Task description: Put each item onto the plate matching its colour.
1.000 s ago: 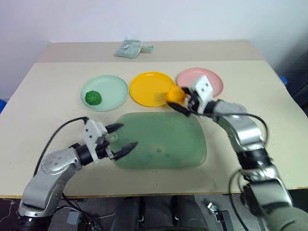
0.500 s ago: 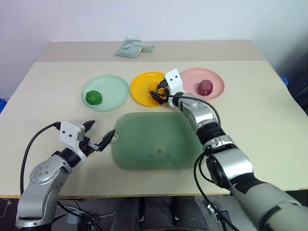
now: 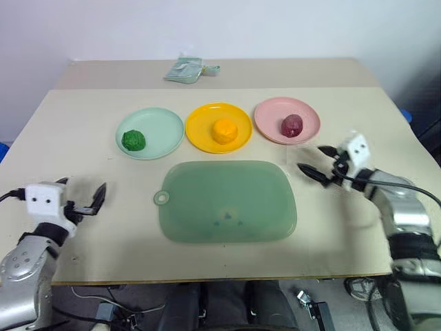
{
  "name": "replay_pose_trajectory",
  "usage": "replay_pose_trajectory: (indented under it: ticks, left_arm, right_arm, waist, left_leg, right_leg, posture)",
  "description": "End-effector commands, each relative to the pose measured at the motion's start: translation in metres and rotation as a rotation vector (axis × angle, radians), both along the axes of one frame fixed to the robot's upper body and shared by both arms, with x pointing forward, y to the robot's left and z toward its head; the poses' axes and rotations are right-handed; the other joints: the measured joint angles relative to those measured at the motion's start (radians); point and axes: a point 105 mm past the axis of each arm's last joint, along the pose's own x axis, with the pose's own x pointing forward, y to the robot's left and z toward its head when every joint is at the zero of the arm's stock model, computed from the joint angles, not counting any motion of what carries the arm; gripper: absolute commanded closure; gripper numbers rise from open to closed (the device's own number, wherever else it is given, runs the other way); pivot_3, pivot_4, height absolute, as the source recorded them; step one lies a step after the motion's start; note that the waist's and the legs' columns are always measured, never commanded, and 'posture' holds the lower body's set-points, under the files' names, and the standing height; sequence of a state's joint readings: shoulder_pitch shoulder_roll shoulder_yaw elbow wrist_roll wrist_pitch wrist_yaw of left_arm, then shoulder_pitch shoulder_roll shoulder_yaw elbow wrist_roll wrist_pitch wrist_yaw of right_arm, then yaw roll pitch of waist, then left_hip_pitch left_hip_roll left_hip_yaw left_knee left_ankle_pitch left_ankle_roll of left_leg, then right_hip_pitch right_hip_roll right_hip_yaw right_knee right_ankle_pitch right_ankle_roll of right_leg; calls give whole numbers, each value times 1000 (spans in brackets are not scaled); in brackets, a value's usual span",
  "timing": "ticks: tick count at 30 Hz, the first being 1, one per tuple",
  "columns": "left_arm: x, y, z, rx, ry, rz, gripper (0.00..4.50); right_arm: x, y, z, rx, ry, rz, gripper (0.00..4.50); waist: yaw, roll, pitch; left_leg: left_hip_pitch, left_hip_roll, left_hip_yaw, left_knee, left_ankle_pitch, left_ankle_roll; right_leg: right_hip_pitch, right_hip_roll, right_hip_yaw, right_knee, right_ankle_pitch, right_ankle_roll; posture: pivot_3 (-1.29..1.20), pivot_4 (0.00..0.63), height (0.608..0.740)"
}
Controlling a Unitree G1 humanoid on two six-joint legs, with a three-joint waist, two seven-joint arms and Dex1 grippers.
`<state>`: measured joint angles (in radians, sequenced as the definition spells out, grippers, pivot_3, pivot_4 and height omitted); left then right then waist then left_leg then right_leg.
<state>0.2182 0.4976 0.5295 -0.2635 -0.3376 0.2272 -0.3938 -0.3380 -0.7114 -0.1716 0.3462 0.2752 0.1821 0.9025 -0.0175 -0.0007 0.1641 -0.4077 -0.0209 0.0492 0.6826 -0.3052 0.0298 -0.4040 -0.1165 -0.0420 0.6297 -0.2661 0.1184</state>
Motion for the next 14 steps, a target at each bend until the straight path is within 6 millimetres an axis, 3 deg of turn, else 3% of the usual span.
replay_pose_trajectory:
  ticks: [1, 14]
  left_arm:
    - [-6, 9, 11, 29, -37, 17, 0]
    - [-4, -5, 9, -18, -40, -36, 0]
  right_arm:
    - [-11, -9, 14, -4, -29, 12, 32]
    - [-6, -17, 31, 25, -67, -17, 32]
  waist:
    - [1, 0, 0]
    - [4, 0, 0]
  left_leg:
    - [0, 0, 0, 0, 0, 0]
    - [0, 0, 0, 0, -1, 0]
  right_leg:
    - [0, -1, 0, 0, 0, 0]
    - [0, -2, 0, 0, 0, 0]
  posture:
    - [0, 150, 740]
    - [0, 150, 740]
